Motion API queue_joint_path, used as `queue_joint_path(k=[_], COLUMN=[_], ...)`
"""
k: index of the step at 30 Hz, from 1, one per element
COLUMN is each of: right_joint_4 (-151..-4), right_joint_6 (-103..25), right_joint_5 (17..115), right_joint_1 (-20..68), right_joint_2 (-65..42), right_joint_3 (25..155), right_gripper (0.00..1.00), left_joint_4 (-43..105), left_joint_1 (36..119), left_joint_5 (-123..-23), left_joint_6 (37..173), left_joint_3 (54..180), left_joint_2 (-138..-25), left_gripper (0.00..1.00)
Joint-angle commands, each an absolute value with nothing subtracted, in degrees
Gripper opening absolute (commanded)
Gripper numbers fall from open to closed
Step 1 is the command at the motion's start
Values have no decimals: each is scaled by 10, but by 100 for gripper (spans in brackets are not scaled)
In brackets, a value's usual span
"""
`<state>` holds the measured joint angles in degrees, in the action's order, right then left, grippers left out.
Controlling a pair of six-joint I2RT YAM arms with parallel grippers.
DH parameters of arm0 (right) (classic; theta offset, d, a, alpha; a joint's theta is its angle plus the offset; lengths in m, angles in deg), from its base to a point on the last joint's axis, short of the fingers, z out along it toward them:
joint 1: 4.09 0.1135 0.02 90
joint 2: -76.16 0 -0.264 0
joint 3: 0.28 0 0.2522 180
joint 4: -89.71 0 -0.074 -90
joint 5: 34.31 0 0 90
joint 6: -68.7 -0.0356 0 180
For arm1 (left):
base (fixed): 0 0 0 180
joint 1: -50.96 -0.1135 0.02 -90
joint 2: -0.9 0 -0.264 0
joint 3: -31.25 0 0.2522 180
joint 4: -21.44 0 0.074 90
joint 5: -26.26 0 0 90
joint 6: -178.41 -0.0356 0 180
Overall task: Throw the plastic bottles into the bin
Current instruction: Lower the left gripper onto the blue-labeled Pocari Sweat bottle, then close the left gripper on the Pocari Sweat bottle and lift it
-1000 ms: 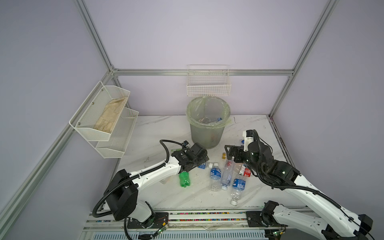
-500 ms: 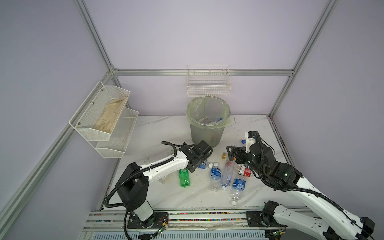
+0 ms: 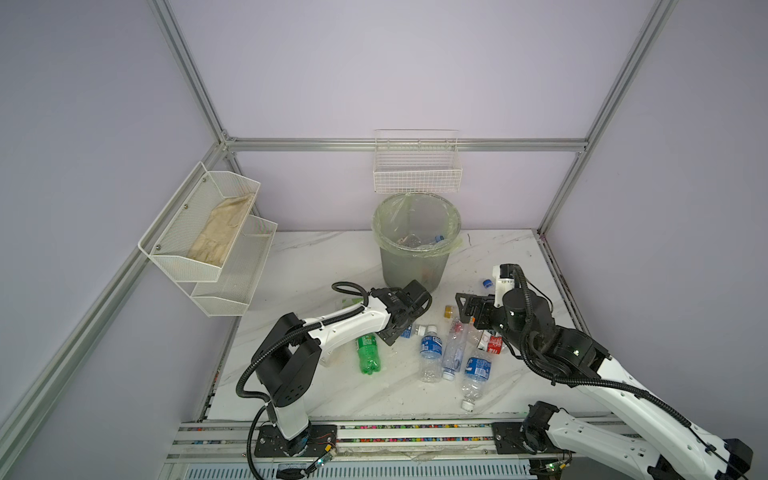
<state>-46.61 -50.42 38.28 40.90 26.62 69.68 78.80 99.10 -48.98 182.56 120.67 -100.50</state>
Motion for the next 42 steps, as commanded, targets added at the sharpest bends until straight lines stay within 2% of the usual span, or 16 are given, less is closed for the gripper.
queue_joint_path(k=[1, 15, 23, 28, 36, 42], right_joint_4=[-447, -440, -440, -440, -438, -434], right_joint_6=[-507, -507, -507, -506, -503, -503], right_joint_5=[367, 366, 367, 366, 365, 364], right_joint_1=[408, 408, 408, 408, 408, 408], right_joint_2=[275, 283, 278, 277, 274, 276], right_joint_3=[689, 688, 689, 694, 705, 709], right_gripper=[97, 97, 97, 97, 97, 97], left_joint_4=[795, 794, 784, 768, 758, 764], left_joint_1=[989, 966, 957, 956, 956, 956], left_joint_5=[-491, -502, -516, -529, -534, -536], left_joint_6=[1838, 1834, 1827, 1821, 1803, 1786], left_joint_3=[1268, 1269, 1266, 1261, 1258, 1261], left_joint_2=[-1013, -1051, -1076, -1085, -1077, -1057], left_gripper=[99, 98, 93, 80, 36, 15])
